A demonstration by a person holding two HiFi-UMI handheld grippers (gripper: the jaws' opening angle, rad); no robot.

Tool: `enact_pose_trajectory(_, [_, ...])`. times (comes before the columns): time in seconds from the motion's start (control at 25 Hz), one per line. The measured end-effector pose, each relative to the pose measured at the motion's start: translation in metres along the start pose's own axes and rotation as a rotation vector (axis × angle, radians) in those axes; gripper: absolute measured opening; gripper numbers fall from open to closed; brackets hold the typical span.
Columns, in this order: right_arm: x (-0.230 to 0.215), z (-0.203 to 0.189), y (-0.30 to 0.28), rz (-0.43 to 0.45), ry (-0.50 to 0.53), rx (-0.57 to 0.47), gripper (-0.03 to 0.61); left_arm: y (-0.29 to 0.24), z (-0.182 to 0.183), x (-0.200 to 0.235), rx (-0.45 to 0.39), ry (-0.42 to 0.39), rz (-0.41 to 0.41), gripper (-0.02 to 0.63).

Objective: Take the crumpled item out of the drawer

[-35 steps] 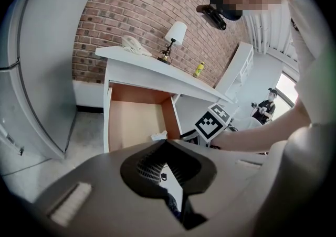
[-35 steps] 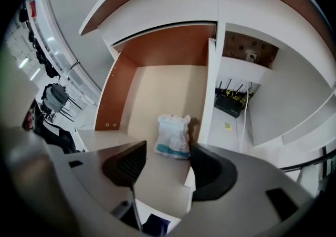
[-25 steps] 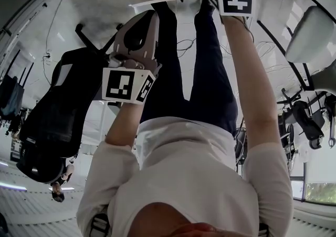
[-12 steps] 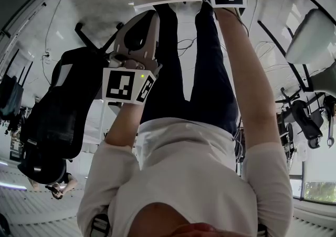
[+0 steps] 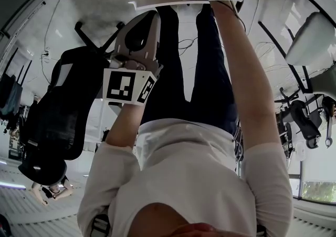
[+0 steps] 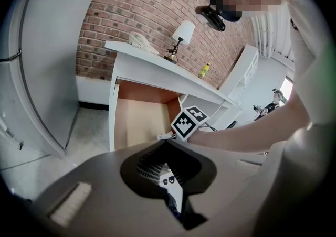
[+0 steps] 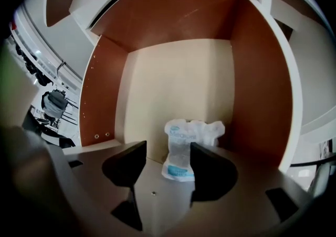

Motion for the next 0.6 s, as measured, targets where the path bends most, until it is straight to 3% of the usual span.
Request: enact_pose_trajectory(0.6, [-0.004, 0.003, -0.014, -0.019, -0.030, 0.031, 0.255, -0.001, 0.000, 0.011, 0.002, 0.016, 0.002, 0.008])
Point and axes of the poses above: the fingertips, and each gripper's own axes: y backward along the fingers, x to its left, z out of its top, the point moved 4 cm from there along y, backward along the fingers, and after that the axes turned 7 degrees about -z, right-handed, at the moved point
